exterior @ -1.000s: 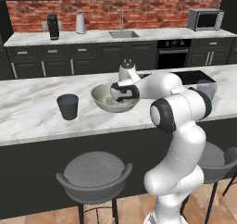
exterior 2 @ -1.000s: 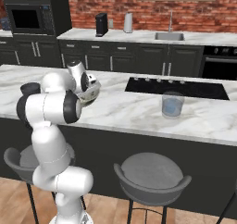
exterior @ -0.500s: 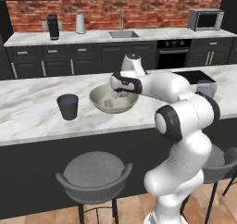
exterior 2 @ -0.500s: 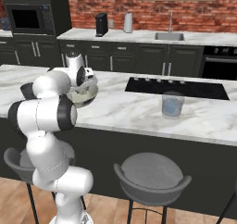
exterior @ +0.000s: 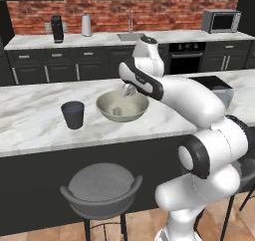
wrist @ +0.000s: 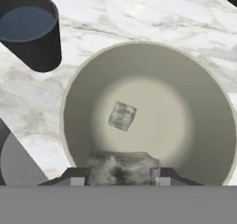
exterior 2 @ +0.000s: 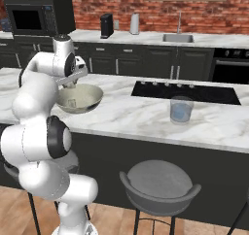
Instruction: There are four ice cubes in the ice bowl. Place two ice cubes in each glass of water.
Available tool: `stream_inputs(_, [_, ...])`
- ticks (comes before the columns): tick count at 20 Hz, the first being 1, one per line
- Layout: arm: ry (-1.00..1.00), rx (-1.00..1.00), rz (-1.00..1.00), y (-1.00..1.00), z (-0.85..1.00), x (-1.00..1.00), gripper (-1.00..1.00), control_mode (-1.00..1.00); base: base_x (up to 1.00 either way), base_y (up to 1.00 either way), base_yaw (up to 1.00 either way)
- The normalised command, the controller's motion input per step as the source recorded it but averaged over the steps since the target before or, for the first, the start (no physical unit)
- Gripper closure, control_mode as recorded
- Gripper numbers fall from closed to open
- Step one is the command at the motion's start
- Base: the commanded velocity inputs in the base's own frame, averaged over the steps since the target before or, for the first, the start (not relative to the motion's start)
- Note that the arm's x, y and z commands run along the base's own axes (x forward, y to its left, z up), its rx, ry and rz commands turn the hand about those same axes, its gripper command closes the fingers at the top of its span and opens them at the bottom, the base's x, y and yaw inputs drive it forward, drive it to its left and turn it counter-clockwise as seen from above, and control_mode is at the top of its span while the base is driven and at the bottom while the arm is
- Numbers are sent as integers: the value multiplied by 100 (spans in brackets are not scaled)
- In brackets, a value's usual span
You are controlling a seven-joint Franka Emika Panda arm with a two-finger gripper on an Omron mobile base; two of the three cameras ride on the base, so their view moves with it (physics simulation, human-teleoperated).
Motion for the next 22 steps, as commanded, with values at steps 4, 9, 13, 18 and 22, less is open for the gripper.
stream_inputs(4, [6, 0, 20, 98, 21, -69, 100, -100, 0, 0, 0])
stream_inputs(9, [9, -1, 17, 100, 18, -35, 100, -100, 0, 0, 0])
stream_inputs(13, [3, -2, 4, 86, -1, 6, 100, -100, 0, 0, 0])
stream_inputs(18, [0, 0, 0, 75, -7, 35, 100, -100, 0, 0, 0])
stream_inputs(22, [0, -2, 0, 50, -22, 35, 100, -100, 0, 0, 0])
